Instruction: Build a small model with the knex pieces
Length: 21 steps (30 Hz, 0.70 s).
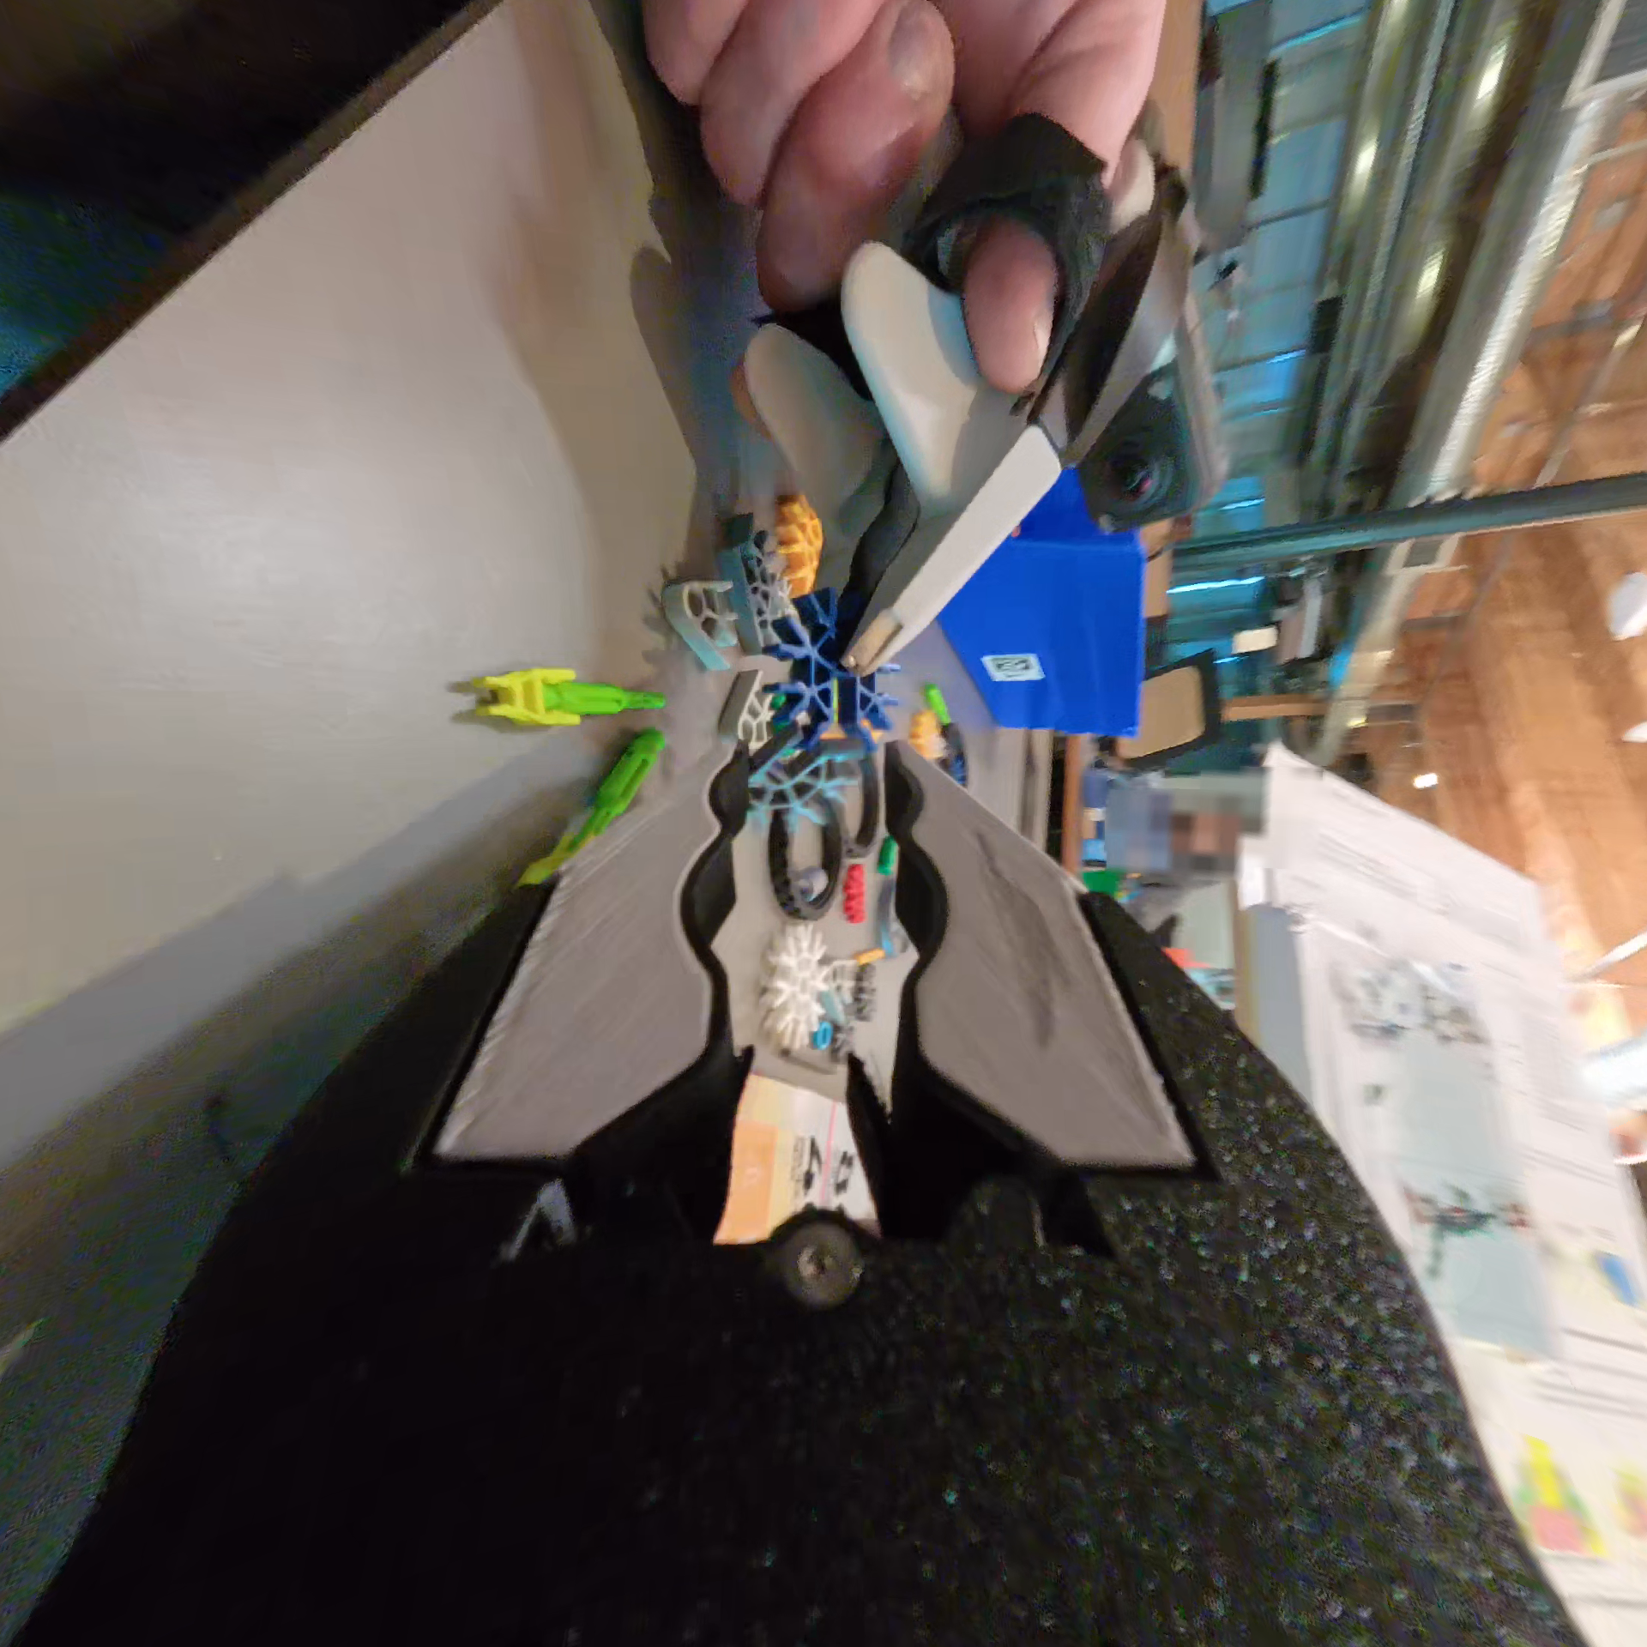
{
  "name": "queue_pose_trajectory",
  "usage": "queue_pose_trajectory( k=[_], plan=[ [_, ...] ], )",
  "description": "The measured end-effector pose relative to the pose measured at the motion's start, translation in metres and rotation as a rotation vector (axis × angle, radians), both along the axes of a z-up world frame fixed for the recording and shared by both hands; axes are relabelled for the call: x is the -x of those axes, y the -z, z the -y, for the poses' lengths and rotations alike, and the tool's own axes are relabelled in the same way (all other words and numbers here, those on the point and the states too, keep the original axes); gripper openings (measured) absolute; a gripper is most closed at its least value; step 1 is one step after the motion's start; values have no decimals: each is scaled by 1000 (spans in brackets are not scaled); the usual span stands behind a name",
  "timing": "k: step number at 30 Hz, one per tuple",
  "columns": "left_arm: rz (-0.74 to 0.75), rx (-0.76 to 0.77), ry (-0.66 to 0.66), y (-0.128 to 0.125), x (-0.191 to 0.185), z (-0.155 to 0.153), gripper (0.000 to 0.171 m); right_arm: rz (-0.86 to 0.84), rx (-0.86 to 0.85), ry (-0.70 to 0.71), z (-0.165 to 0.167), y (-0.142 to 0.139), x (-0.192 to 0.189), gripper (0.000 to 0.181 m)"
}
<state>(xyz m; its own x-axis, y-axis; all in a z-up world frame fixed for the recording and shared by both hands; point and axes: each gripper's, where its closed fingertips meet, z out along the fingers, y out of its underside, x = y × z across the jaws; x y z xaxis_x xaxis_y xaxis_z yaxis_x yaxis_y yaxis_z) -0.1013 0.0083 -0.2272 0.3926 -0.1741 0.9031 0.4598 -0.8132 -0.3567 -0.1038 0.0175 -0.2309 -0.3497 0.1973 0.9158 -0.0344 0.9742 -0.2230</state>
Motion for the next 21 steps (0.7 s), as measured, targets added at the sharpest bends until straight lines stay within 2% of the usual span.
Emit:
queue_pose_trajectory(
  k=[2, 6, 9, 12, 14, 17, 21],
  plan=[
    [-28, 4, 4, 3, 1, -1, 4, 69, 100, 22, -6, -1, -1, 36],
    [-59, 17, 13, 7, 2, -2, 4, 268, 344, 27, -13, -3, -11, 35],
    [-85, 21, 16, 10, 4, -1, 4, 451, 530, 124, -30, 3, -10, 35],
    [-103, 27, 3, 11, 6, 2, 4, 579, 613, 166, -37, 5, -6, 34],
    [-126, 35, 2, 14, 6, 7, 4, 745, 713, 137, -25, 10, -11, 35],
    [-137, 40, 1, 15, 3, 15, 4, 885, 812, 157, -21, 17, -3, 35],
    [-143, 34, -10, 15, 3, 20, 4, 1021, 813, 156, -8, 34, 1, 35]
  ],
)
